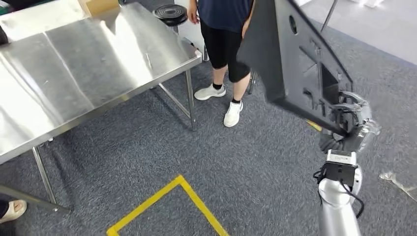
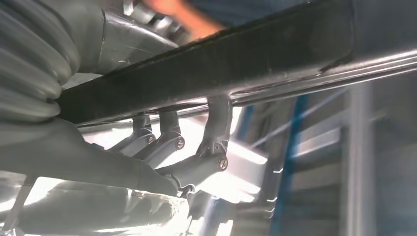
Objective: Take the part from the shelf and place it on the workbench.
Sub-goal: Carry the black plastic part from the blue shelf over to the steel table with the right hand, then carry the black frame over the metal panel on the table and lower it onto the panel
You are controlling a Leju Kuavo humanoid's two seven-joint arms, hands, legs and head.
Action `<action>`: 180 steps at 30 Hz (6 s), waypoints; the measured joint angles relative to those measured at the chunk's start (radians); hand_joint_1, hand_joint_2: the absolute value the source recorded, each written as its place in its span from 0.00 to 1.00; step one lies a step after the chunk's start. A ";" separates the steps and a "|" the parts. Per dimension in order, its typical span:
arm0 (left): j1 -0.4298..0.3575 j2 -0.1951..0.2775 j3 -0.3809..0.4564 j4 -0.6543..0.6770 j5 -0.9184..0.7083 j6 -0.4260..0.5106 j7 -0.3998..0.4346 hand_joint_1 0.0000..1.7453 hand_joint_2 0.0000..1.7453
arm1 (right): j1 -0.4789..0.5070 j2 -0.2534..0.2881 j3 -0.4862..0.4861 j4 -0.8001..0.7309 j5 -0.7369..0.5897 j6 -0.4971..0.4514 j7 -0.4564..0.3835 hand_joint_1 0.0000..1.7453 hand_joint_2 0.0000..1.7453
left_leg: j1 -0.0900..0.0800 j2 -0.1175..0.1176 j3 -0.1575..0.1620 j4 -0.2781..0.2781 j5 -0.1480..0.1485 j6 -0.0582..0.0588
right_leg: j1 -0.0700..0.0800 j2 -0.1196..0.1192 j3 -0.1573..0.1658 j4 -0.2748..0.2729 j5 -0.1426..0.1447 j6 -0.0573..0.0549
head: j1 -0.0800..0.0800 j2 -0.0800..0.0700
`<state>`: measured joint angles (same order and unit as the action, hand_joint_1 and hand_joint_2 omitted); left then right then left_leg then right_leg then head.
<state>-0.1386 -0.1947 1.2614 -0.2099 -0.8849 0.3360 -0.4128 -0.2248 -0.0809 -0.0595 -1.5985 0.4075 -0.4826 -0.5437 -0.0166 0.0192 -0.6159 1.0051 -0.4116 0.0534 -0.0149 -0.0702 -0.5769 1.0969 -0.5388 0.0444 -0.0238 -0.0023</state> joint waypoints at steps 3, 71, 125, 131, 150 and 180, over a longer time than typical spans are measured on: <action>0.001 0.000 0.001 0.000 0.003 0.000 -0.001 0.00 0.00 | -0.033 0.005 0.013 0.002 -0.005 0.003 -0.006 1.00 1.00 | 0.004 -0.041 0.002 -0.002 0.002 0.004 | -0.003 0.061 -0.105 0.196 -0.069 -0.007 | 0.005 0.000; -0.015 -0.003 -0.057 -0.001 -0.067 -0.003 0.053 0.00 0.00 | -0.093 -0.032 0.138 0.060 0.006 0.019 0.001 1.00 1.00 | 0.007 -0.060 -0.010 0.018 -0.011 0.000 | -0.008 0.070 -0.035 -0.040 0.071 0.034 | -0.002 0.000; -0.006 0.006 -0.074 0.001 -0.066 -0.017 0.067 0.00 0.00 | -0.064 -0.046 0.141 0.083 -0.018 0.011 -0.013 1.00 1.00 | 0.029 -0.025 -0.086 0.285 -0.188 -0.055 | -0.025 0.071 -0.048 -0.060 0.105 -0.017 | -0.001 0.000; -0.008 0.009 -0.074 0.001 -0.066 -0.017 0.066 0.00 0.00 | -0.064 -0.045 0.141 0.083 -0.018 0.010 -0.014 1.00 1.00 | 0.014 -0.018 -0.037 0.055 -0.033 -0.015 | -0.011 0.072 -0.019 -0.063 0.084 -0.016 | 0.000 0.000; -0.014 0.005 -0.079 0.001 -0.076 -0.007 0.065 0.00 0.00 | -0.060 -0.046 0.131 0.083 -0.016 0.003 -0.016 1.00 1.00 | 0.004 -0.034 0.015 0.017 -0.043 -0.015 | -0.009 0.072 -0.022 -0.074 0.090 0.005 | 0.008 0.000; -0.012 0.003 -0.088 0.001 -0.068 0.000 0.064 0.00 0.00 | -0.064 -0.031 0.129 0.079 0.004 0.010 -0.015 1.00 1.00 | 0.000 -0.038 0.049 0.009 -0.069 -0.005 | -0.002 0.071 -0.036 -0.082 0.110 0.014 | 0.008 0.000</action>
<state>-0.1503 -0.1922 1.1735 -0.2087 -0.9534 0.3356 -0.3486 -0.2884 -0.1122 0.0690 -1.5190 0.4111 -0.4724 -0.5589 -0.0169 -0.0190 -0.5666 1.0146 -0.4805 0.0486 -0.0167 0.0004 -0.6131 1.0146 -0.4284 0.0579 -0.0156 -0.0023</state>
